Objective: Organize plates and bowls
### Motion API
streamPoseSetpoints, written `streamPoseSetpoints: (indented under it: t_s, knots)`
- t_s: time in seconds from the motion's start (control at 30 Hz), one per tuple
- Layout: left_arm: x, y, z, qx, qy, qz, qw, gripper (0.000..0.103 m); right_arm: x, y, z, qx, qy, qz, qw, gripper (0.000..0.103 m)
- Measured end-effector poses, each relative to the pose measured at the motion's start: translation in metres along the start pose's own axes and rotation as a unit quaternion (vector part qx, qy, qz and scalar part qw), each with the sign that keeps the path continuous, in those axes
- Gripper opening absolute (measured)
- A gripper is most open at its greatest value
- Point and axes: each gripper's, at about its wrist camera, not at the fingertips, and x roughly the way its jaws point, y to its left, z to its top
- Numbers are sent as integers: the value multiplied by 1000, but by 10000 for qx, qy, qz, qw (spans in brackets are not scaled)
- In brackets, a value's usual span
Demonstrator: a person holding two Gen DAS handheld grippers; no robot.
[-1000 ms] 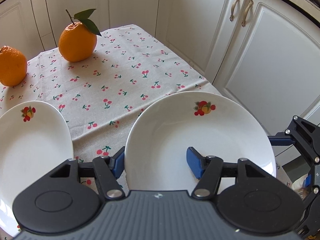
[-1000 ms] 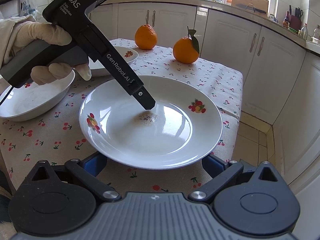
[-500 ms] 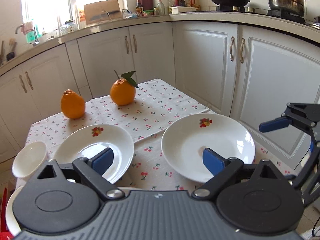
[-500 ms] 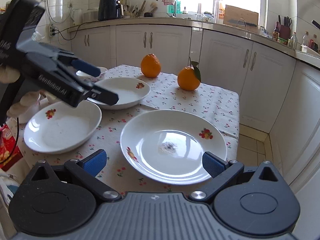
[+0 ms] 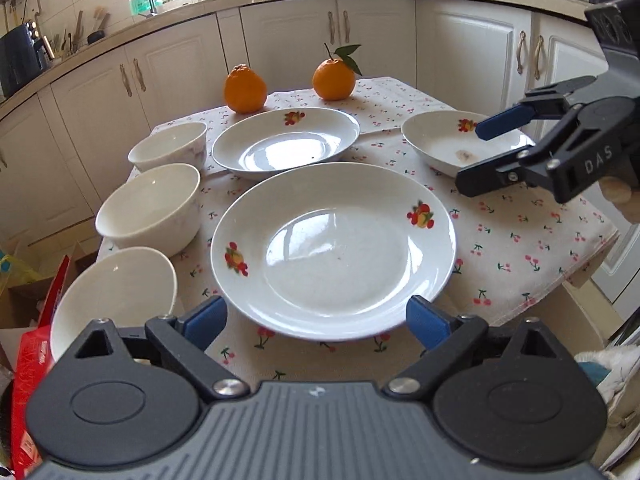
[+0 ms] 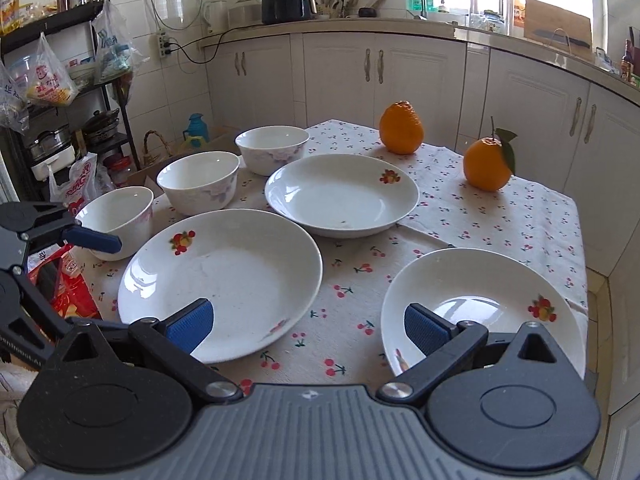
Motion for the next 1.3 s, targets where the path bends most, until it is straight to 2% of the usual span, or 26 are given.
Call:
streamPoseSetpoints:
  t_s: [0.07,0.17,0.37,0.57,0.8,0.93,1.0,1.07,1.3]
  knots:
    - [2,3,-4,-76,75,-88,9999,97,8,3,5,9,95,70,9999,103]
    - [-5,4,-9,-7,-121,-157,9998,96,18,6,12,29,217,178,9996,103]
    - [13,6,-17,-47,148,-291,9995,96,37,10,24,29,474,366,9982,103]
    - [23,4,-20,74,18,-308,9995,96,52,14,37,-173,653,578,9960,103]
    - [28,-1,-20,36,15,-332,9994,103,73,7,43,-192,886,848,9923,102]
    - [32,5,-18,-268,132,-429,9986,103,84,2,45,-203,1042,1007,9892,95]
    - [32,6,-18,-285,152,-384,9987,103,90,-1,46,-208,1101,1080,9878,94]
    - [32,5,-18,-293,162,-379,9987,103,96,-4,49,-206,1184,1155,9860,89]
    - [33,5,-15,-261,220,-416,9986,102,115,-10,61,-272,1381,1411,9799,87]
